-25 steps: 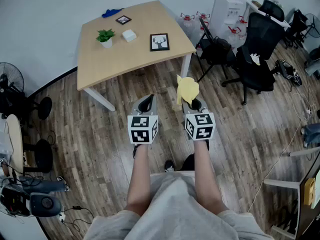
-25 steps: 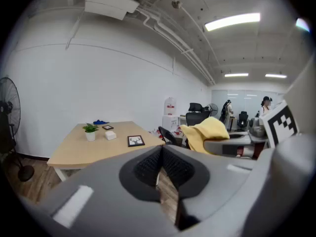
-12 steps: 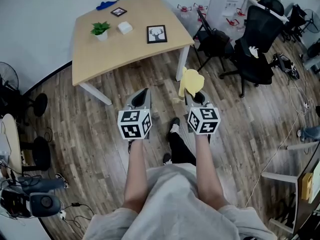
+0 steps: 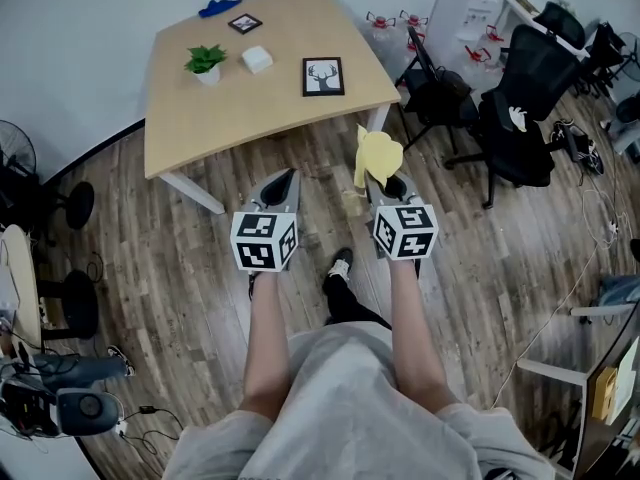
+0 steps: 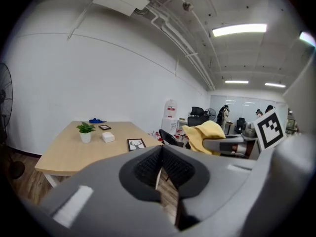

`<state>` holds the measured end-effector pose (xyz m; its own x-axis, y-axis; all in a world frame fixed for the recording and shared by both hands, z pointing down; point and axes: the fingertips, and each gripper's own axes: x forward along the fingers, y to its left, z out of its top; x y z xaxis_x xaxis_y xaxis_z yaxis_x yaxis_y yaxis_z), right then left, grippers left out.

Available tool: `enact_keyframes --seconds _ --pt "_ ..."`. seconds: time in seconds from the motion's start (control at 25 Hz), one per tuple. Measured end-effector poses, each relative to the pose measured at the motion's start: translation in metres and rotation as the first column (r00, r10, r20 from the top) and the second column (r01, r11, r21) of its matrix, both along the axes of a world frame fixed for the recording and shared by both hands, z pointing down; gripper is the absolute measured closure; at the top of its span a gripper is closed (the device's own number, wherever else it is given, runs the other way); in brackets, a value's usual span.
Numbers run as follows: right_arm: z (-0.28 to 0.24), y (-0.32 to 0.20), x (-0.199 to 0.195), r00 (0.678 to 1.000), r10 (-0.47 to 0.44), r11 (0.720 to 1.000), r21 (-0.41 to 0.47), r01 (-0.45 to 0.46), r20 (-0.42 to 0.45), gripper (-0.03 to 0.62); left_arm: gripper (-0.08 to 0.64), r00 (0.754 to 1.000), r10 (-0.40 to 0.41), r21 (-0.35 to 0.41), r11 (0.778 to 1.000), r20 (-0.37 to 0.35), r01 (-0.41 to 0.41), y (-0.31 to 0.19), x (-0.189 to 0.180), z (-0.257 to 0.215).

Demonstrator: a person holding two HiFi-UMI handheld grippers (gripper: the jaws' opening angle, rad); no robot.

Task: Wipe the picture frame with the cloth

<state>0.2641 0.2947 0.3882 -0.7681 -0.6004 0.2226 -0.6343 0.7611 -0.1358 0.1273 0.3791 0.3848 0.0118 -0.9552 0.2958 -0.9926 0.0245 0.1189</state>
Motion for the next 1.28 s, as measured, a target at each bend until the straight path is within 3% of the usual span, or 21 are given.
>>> enact_keyframes --seconds 0.24,0.64,1.04,1.28 --pt "0.009 -0.044 -0.028 1.0 -0.012 0.999 -0.033 0.011 -0.02 0.541 0.508 0.999 0.017 -0.007 1.0 -0.04 -0.018 -0.041 -0.022 0.003" --pt "0.01 -0.127 -0.08 0.999 -0.03 0.998 -0.047 0.03 -0.01 0.541 0.508 1.0 -0.006 -0.015 1.0 0.017 0.007 -0.12 -0.077 0.0" --pt "0.027 -0.208 -0.085 1.0 -0.007 0.997 -0.076 0.006 -0.015 0.541 0.508 0.999 0.006 -0.039 0.999 0.043 -0.004 -0.202 -0.1 0.014" --pt "0.041 -0.234 -0.078 0.999 0.011 0.994 -0.106 -0.015 -0.038 0.541 0.508 1.0 -0.009 -0.049 0.999 0.016 0.009 -0.225 -0.107 0.025"
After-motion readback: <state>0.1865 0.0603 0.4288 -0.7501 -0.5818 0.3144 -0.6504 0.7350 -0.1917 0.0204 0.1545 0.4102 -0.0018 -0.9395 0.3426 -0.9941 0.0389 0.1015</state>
